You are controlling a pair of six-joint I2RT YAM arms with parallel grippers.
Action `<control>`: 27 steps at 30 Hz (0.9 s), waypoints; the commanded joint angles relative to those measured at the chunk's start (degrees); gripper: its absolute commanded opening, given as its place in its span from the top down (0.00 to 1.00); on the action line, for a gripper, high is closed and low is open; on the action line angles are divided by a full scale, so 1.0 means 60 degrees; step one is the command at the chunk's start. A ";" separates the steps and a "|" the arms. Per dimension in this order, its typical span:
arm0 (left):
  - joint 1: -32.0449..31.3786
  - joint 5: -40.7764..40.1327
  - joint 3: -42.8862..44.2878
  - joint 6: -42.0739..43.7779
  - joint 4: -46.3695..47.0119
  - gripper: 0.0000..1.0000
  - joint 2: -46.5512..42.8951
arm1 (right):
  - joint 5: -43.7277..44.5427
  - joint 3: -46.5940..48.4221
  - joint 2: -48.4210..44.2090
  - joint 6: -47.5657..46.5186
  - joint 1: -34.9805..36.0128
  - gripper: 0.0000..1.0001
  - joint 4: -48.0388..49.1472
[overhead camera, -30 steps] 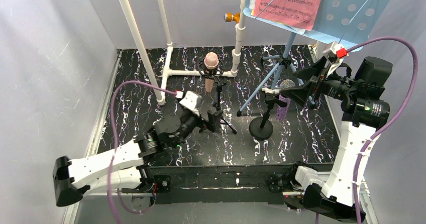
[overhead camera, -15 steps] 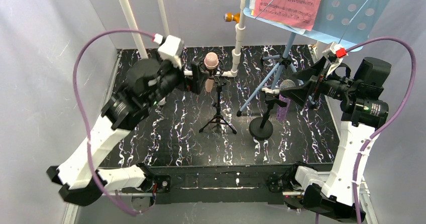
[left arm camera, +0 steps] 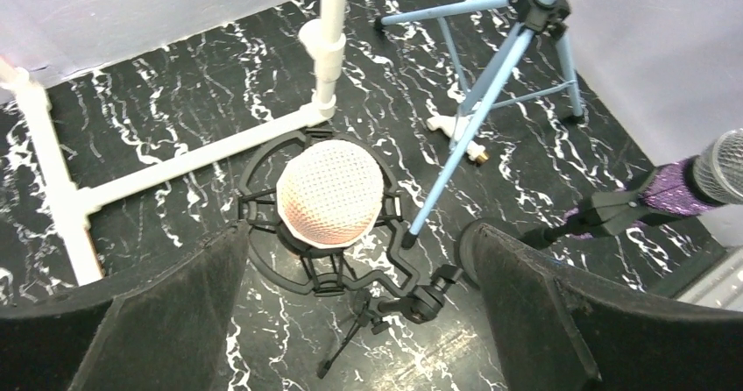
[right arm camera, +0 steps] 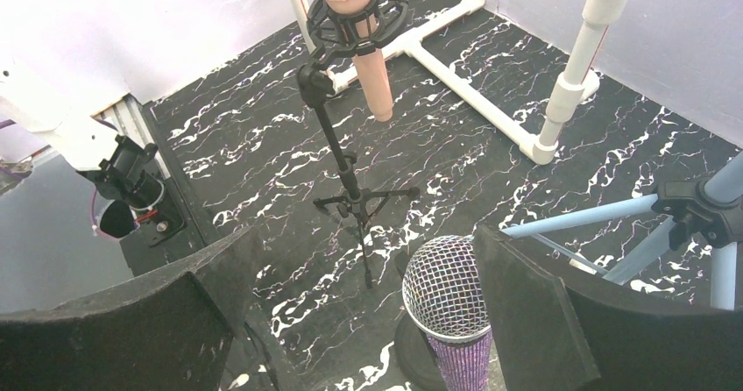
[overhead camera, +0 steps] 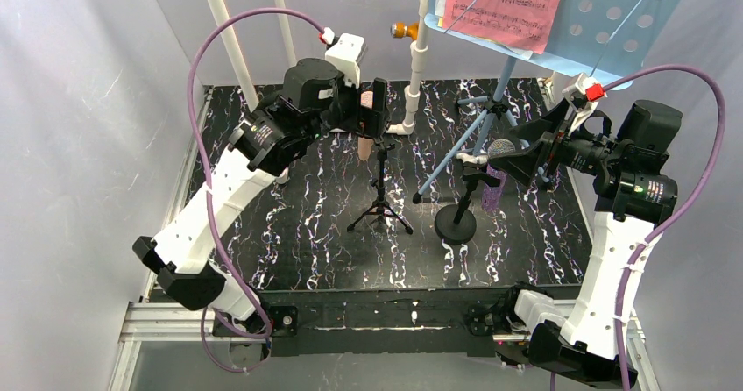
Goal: Pack up the instrument practice props
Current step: Remove the microphone from the microphone stand.
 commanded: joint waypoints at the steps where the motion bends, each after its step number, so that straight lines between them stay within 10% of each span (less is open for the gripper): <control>1: -0.0079 -0.1107 0.0477 0.0229 -0.0366 0.02 0.0106 | 0.0013 -0.0036 -0.0076 0.0124 0.0027 0.00 0.0252; 27: -0.0370 -0.1627 0.0628 0.0757 -0.0002 0.23 0.1124 | 0.0050 -0.0061 -0.0072 0.0039 0.0027 0.00 0.0193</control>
